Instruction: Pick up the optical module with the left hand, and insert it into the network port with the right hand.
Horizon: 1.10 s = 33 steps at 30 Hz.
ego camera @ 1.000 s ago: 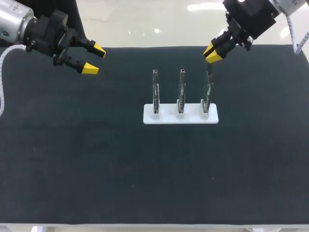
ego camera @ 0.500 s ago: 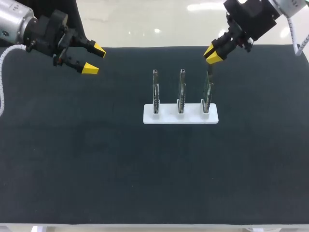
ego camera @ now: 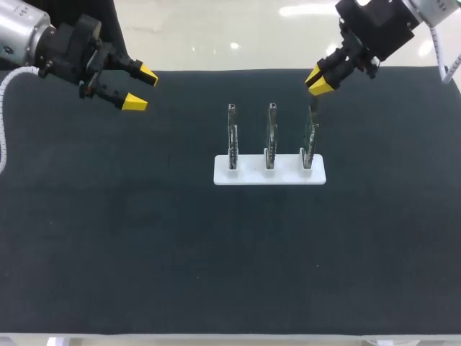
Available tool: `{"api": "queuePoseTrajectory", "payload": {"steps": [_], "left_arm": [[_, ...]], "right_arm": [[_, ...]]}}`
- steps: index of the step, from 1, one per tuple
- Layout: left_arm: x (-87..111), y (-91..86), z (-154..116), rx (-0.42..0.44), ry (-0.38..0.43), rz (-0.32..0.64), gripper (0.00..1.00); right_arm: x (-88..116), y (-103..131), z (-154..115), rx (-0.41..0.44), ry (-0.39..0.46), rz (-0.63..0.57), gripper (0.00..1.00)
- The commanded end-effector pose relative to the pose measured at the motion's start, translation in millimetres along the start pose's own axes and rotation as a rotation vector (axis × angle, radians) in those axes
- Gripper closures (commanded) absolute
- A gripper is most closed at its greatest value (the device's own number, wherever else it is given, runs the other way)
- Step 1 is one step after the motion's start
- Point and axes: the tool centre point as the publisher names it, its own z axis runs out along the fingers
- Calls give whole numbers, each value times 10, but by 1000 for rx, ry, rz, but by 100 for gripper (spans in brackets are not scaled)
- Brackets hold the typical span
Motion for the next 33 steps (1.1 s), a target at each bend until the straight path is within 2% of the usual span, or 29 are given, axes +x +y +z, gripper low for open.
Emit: {"api": "queuePoseTrajectory", "payload": {"steps": [1,33], "left_arm": [[-1,11,-2,3,3,0,0],[-1,11,-2,3,3,0,0]], "right_arm": [[11,-2,5,0,-2,0,100],[61,-35,55,8,-5,-17,100]]}}
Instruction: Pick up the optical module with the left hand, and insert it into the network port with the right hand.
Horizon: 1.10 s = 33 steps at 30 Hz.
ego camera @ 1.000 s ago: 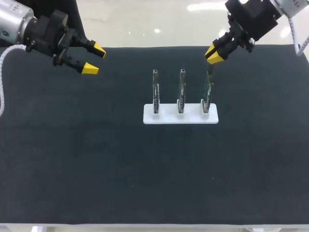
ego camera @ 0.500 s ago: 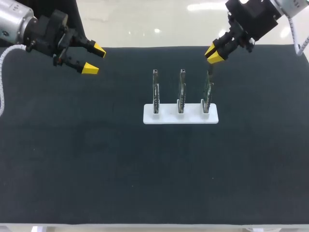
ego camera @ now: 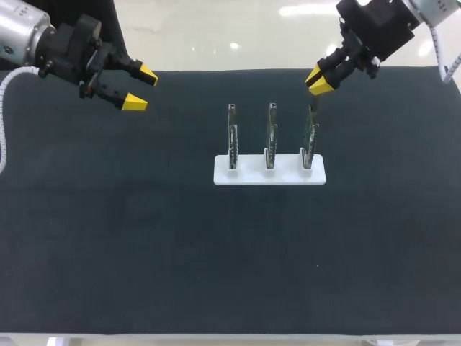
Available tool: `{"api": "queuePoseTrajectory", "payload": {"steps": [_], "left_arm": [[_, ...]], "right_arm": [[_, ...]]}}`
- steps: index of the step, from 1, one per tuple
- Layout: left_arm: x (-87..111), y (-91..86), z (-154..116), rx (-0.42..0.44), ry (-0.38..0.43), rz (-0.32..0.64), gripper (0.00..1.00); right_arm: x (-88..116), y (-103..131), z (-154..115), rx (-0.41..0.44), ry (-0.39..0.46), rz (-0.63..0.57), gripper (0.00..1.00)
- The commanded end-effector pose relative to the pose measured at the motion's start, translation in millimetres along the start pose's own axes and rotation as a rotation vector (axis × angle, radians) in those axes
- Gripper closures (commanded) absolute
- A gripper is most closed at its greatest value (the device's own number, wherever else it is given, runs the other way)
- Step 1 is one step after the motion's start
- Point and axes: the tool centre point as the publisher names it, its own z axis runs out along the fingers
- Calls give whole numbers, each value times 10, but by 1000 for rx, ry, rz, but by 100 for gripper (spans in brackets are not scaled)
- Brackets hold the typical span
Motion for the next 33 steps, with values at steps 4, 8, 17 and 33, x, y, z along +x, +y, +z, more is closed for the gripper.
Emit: {"api": "queuePoseTrajectory", "payload": {"steps": [4,8,17,33], "left_arm": [[-1,11,-2,3,3,0,0],[-1,11,-2,3,3,0,0],[-1,11,-2,3,3,0,0],[-1,11,-2,3,3,0,0]], "right_arm": [[56,-10,58,4,-2,-4,100],[41,-7,35,0,2,-1,100],[42,-15,28,-2,4,-3,100],[15,-33,-1,-8,10,-1,100]]}}
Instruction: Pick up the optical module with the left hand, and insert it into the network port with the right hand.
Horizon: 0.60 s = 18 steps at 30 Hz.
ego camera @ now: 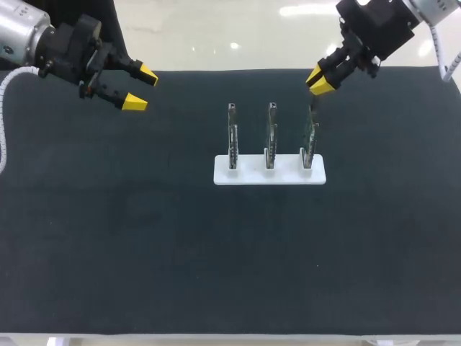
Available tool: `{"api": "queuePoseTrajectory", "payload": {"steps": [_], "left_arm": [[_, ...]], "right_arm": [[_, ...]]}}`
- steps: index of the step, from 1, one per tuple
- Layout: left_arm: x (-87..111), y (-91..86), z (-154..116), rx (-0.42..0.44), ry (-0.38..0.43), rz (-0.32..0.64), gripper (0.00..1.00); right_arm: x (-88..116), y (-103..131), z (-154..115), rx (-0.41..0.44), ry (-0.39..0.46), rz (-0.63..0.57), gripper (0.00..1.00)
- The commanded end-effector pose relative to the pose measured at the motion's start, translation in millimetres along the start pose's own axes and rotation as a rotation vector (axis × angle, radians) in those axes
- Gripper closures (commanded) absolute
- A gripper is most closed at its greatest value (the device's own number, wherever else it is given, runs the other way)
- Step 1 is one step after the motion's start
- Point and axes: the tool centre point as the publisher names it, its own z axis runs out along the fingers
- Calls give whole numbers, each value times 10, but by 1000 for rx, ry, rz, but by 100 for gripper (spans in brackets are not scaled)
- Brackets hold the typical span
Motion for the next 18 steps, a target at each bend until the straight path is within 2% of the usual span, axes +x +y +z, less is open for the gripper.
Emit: {"api": "queuePoseTrajectory", "payload": {"steps": [1,18], "left_arm": [[-1,11,-2,3,3,0,0],[-1,11,-2,3,3,0,0]], "right_arm": [[5,-22,10,-2,0,1,100],[87,26,112,3,-5,0,100]]}}
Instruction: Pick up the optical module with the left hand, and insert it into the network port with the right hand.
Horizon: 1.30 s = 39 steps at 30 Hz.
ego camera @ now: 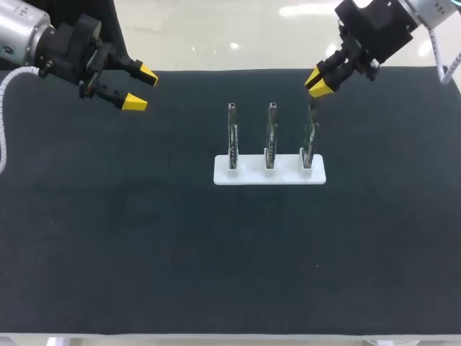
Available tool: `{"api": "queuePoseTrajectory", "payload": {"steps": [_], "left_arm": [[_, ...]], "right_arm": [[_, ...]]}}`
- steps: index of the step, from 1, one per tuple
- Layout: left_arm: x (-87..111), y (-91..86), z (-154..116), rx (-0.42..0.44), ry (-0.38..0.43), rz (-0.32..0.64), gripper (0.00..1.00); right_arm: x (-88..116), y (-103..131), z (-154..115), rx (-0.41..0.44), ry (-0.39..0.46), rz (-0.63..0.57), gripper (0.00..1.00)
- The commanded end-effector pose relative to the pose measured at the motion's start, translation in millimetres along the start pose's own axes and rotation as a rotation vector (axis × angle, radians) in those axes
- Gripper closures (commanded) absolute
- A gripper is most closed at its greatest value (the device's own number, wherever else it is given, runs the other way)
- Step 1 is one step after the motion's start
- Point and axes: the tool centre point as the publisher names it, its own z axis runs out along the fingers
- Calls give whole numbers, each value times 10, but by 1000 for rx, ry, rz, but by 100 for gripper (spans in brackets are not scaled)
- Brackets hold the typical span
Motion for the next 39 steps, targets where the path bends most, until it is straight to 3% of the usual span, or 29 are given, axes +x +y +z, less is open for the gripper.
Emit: {"api": "queuePoseTrajectory", "payload": {"steps": [1,6,7,8,9,23,25,26,39], "left_arm": [[-1,11,-2,3,3,0,0],[-1,11,-2,3,3,0,0],[-1,11,-2,3,3,0,0],[-1,11,-2,3,3,0,0],[-1,11,-2,3,3,0,0],[-1,11,-2,3,3,0,0],[-1,11,-2,3,3,0,0],[-1,11,-2,3,3,0,0],[-1,11,-2,3,3,0,0]], "right_arm": [[44,16,49,5,1,-1,100],[72,18,73,18,0,-10,100],[72,18,74,19,0,-11,92],[72,18,75,20,-1,-12,59],[71,17,75,21,-2,-13,0],[-1,49,9,15,3,8,0],[-4,56,6,15,3,17,78],[-4,58,6,15,3,18,100],[-4,117,0,4,12,30,100]]}}
